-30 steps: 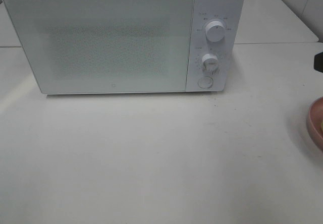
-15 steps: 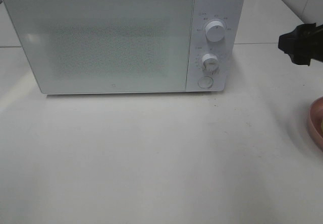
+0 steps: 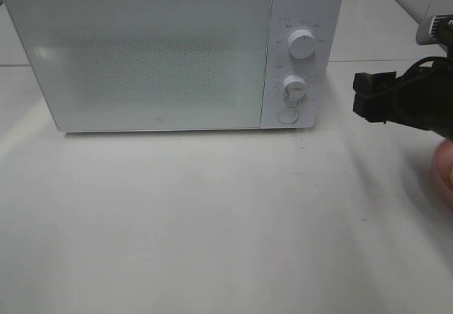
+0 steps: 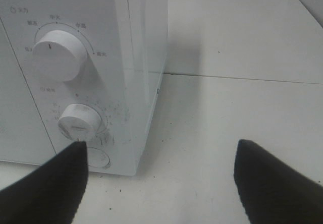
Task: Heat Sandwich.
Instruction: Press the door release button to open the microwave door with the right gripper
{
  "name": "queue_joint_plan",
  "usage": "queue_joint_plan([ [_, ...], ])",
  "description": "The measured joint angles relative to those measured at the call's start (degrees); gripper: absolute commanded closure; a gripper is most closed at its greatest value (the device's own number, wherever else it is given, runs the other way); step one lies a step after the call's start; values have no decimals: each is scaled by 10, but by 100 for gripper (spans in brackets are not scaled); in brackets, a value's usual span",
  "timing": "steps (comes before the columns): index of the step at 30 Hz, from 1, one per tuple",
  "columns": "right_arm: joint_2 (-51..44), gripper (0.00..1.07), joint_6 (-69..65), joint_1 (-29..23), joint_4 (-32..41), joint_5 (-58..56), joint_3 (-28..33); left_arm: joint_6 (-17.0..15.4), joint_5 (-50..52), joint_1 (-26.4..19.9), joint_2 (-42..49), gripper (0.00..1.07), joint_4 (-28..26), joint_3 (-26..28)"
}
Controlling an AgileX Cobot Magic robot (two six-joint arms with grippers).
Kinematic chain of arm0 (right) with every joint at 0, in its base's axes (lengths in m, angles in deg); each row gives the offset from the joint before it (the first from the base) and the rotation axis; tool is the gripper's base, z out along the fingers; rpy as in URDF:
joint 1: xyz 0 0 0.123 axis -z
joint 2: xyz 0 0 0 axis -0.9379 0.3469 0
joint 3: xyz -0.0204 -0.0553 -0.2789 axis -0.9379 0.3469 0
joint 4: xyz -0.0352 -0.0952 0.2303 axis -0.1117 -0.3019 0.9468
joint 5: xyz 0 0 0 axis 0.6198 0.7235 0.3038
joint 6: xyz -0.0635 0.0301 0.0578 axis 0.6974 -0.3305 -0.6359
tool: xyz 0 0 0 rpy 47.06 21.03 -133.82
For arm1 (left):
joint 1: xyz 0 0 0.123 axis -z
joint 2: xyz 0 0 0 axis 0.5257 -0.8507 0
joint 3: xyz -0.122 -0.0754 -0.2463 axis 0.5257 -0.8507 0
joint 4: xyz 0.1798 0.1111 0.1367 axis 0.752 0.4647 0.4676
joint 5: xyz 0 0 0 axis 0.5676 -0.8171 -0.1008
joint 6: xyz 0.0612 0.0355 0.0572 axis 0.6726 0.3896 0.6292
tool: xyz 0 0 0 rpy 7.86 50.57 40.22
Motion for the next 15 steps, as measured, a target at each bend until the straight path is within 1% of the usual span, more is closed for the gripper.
queue_joint_plan([
  [3,32,31,29,-44,69,38,1,0,0,0,0,5,0,0],
  [5,38,31,32,-52,80,48,1,0,0,0,0,5,0,0],
  [7,55,31,36,-74,100,66,1,0,0,0,0,5,0,0],
  [8,72,31,36,-97,117,87,1,0,0,0,0,5,0,0],
  [9,72,31,36,-97,117,87,1,0,0,0,0,5,0,0],
  [11,92,31,36,-118,135,108,1,0,0,0,0,5,0,0],
  [12,109,31,36,-139,155,132,1,0,0,0,0,5,0,0],
  [13,109,31,36,-139,155,132,1,0,0,0,0,5,0,0],
  [15,126,31,36,-162,182,152,1,0,0,0,0,5,0,0],
])
